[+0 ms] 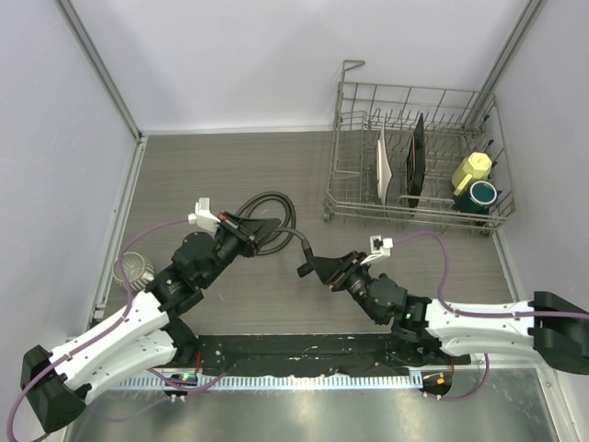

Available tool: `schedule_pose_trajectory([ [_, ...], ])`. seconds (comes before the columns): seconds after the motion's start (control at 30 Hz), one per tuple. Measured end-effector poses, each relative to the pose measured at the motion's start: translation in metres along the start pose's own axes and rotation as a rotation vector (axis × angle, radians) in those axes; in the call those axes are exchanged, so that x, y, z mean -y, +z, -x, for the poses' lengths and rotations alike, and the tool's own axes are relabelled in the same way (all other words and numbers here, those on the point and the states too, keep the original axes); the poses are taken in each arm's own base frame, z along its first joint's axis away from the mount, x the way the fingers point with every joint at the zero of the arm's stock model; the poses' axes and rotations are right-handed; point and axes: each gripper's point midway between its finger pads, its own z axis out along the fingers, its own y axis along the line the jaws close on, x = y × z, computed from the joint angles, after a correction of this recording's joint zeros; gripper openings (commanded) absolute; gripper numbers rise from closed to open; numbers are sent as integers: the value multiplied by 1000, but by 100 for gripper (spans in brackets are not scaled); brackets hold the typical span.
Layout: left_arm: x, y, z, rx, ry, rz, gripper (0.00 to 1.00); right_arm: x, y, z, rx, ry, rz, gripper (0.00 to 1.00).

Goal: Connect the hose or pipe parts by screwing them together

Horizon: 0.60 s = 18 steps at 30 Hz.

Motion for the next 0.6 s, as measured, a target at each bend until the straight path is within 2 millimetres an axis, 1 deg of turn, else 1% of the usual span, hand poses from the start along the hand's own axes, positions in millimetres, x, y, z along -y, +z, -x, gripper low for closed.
schedule_pose_trajectory([
  [0.03, -2, 1, 0, -1, 5, 8, 35, -5, -2, 6, 12, 12, 16, 1],
  [0.07, -6, 1, -1, -2, 17, 20, 45, -10, -4, 12, 26, 19, 30, 1],
  [0.1, -11, 2, -1, -5, 29, 39, 58, -17, -7, 22, 45, 24, 50, 1],
  [0.17, -22, 2, -3, -13, 46, 82, 67, -29, -10, 38, 78, 20, 80, 1],
  [0.2, -28, 1, -4, -20, 49, 106, 77, -36, -10, 46, 87, -4, 99, 1],
  [0.27, -35, 1, -7, -35, 53, 136, 85, -53, -6, 54, 78, -93, 134, 1],
  [0.3, -37, 1, -9, -45, 47, 146, 91, -61, -4, 56, 62, -156, 144, 1],
  [0.37, -39, 1, -13, -64, 42, 155, 95, -76, 1, 54, 18, -254, 169, 1],
  [0.43, -36, 2, -15, -81, 48, 154, 96, -90, 3, 51, -22, -336, 207, 1],
  [0.47, -33, 2, -16, -87, 51, 148, 95, -94, 3, 49, -38, -368, 223, 1],
  [0.53, -21, 2, -17, -95, 55, 127, 90, -98, 2, 45, -66, -415, 247, 1],
  [0.6, -9, 2, -17, -100, 62, 97, 82, -100, 2, 39, -97, -454, 269, 1],
])
